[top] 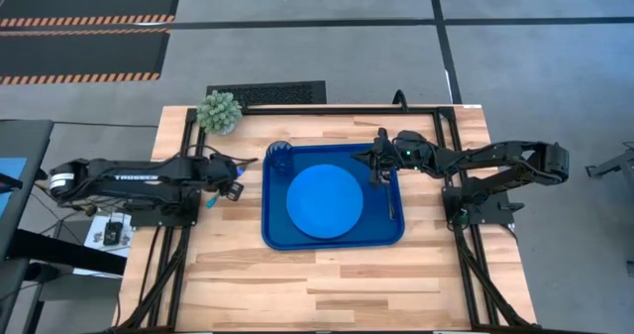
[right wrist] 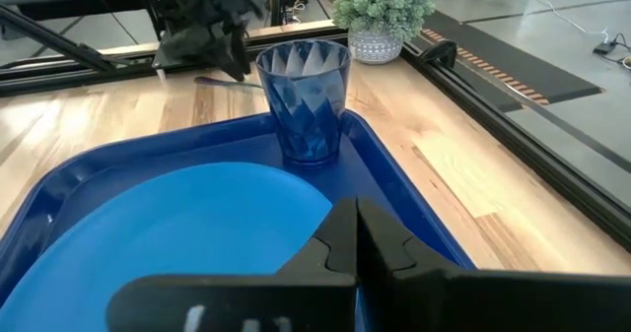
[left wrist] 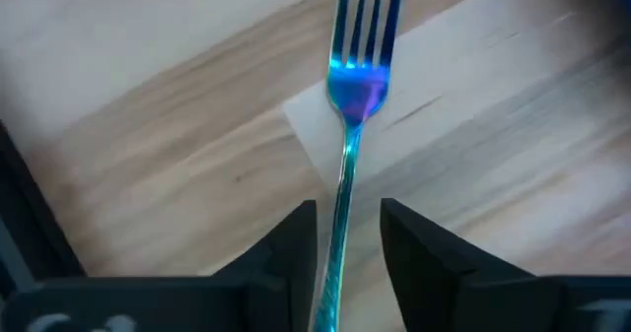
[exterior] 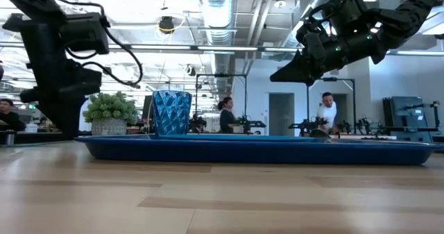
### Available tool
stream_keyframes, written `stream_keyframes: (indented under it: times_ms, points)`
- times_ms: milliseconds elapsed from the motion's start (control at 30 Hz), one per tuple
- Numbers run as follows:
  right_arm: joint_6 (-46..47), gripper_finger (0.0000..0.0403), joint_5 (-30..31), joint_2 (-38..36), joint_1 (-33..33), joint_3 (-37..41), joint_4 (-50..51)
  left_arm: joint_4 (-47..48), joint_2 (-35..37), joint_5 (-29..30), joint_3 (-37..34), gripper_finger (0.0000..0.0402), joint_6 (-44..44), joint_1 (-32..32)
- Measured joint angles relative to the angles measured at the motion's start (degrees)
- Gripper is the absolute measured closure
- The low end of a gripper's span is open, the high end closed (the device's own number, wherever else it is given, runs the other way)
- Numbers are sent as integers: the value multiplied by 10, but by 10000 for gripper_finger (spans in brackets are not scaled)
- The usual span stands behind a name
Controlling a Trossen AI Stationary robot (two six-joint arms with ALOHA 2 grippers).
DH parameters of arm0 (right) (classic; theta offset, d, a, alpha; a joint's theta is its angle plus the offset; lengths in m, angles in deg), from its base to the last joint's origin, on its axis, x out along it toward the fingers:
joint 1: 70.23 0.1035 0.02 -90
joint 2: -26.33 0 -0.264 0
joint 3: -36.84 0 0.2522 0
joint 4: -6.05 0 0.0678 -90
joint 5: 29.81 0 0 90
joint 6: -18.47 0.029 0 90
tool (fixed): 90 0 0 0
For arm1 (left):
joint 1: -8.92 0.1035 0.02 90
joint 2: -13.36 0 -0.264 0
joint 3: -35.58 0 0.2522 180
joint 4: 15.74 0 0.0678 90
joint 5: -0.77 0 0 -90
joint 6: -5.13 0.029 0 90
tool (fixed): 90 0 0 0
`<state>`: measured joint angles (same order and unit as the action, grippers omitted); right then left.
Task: Pick and place plate/cup/fork/spoon on tray
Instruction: Put the blue fork on the blue tray to the left of the black spoon
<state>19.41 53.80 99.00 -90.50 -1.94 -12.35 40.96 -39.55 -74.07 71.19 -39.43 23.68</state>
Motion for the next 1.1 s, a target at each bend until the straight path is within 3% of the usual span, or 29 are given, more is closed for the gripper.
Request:
stream_keyframes:
  times_ms: [267,467,567,1100]
  points:
    - [-4,392,0,0,0,0,0,-47,-69,-2,-17,295,29,0]
    - [-4,392,0,0,0,0,2,-65,-72,-3,-27,362,32,-1]
    - [-6,392,0,0,0,0,2,-67,-57,4,-29,392,41,-1]
    - [-4,392,0,0,0,0,2,-46,95,89,-31,399,18,0]
